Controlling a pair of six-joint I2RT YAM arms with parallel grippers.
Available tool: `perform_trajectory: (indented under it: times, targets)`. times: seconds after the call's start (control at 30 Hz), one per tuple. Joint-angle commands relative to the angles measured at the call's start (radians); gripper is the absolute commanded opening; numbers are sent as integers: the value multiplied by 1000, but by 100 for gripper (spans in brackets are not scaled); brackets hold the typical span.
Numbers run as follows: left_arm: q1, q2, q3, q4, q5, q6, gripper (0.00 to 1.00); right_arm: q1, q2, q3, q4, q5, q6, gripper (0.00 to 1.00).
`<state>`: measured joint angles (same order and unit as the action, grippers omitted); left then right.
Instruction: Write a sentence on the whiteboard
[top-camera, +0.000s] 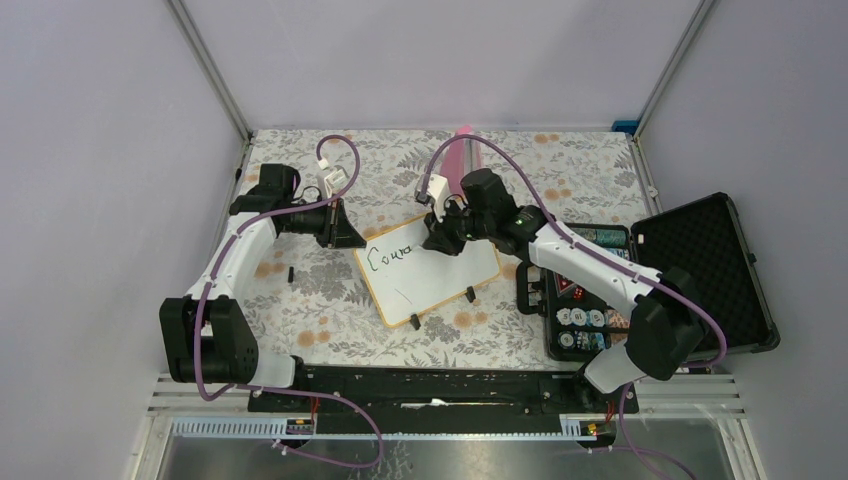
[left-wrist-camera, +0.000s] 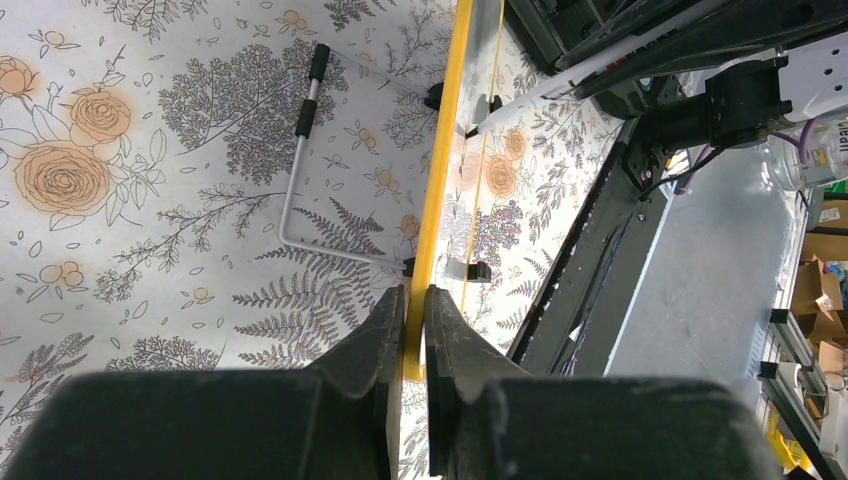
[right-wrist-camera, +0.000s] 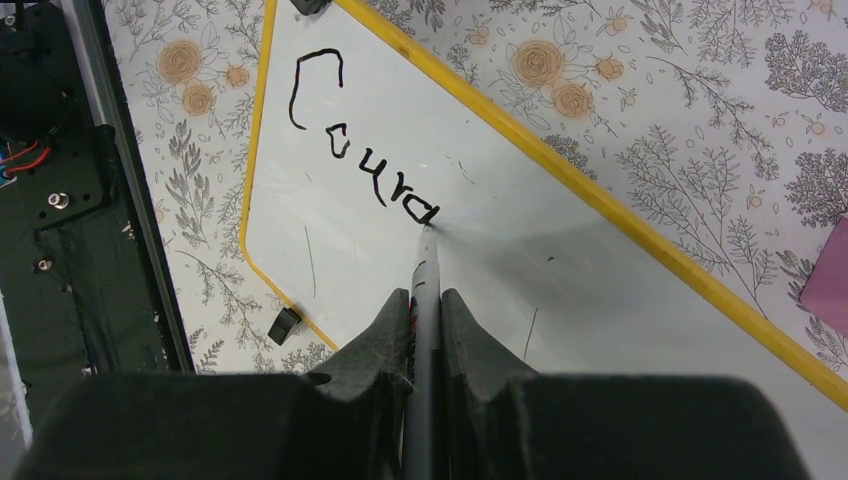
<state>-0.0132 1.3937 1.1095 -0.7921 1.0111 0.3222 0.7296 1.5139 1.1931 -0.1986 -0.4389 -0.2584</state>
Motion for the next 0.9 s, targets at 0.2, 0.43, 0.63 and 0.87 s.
perform_trajectory:
  times: [0.2, 0.43, 0.63, 0.87]
  targets:
    - [4, -18, -3, 13, -9, 14, 0, -58, -76, 13, -19, -31, -17, 0]
    - [4, -18, -4, 13, -10, 13, 0, -59, -66, 10, -6, -57, -4, 0]
    - [3, -18, -5, 13, -8, 14, 0, -57, -51, -1, 12, -61, 14, 0]
    - [4, -16, -4, 12, -6, 14, 0, -54, -23, 13, 18, -16, 18, 0]
